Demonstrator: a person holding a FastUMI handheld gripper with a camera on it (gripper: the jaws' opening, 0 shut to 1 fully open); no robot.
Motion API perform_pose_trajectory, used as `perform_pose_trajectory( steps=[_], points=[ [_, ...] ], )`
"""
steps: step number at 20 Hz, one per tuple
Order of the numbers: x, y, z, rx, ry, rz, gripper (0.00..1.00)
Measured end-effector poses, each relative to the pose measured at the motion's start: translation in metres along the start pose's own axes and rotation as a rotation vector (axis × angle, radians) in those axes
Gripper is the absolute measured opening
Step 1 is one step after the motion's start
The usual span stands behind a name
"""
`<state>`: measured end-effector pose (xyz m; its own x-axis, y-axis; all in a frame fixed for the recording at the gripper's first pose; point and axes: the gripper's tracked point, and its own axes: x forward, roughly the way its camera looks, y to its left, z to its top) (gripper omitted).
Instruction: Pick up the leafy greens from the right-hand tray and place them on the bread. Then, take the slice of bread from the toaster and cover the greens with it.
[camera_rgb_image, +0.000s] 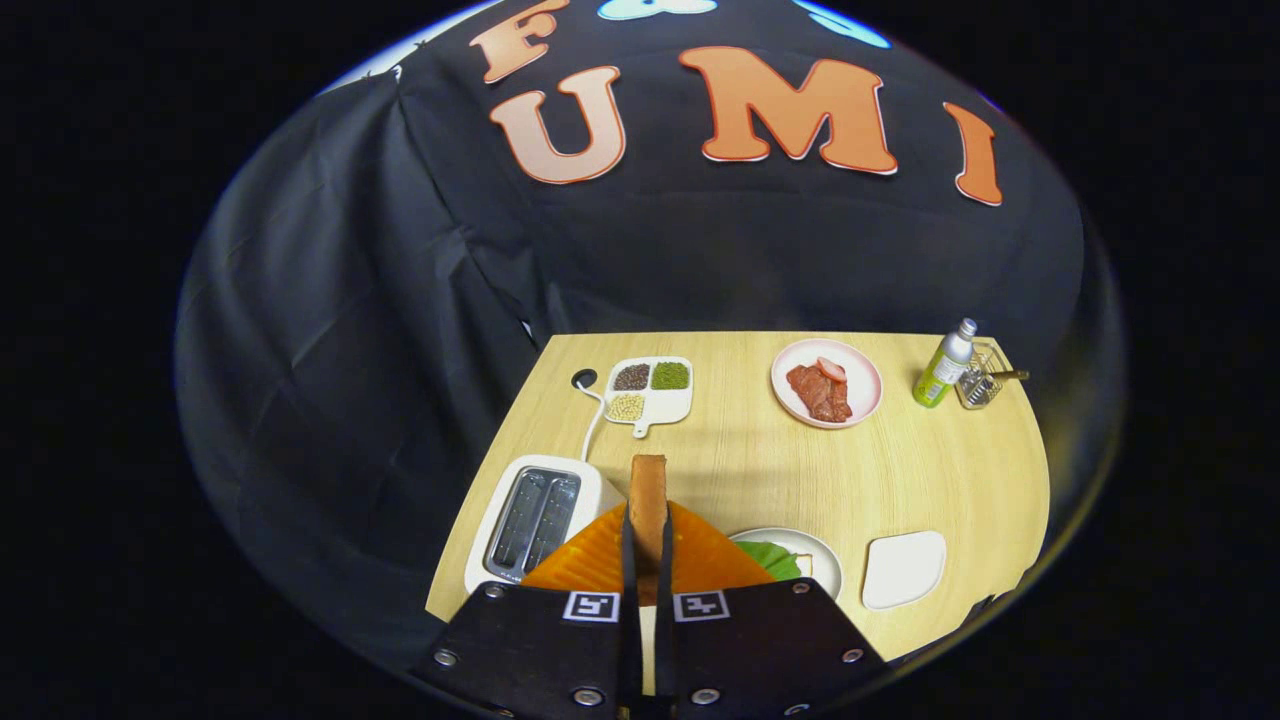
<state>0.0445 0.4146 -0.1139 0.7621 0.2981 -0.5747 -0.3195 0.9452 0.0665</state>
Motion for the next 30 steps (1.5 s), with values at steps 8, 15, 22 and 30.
perform_pose_trajectory(
  steps=[8, 15, 22, 30],
  points=[
    [0.018, -0.049, -0.043, 0.022, 0.063, 0.001, 0.05],
    [0.054, -0.075, -0.093, 0.038, 0.146, 0.027, 0.05],
    [0.084, -0.081, -0.13, 0.046, 0.201, 0.07, 0.05],
    [0.091, -0.121, -0.141, 0.118, 0.198, 0.05, 0.06]
  ],
)
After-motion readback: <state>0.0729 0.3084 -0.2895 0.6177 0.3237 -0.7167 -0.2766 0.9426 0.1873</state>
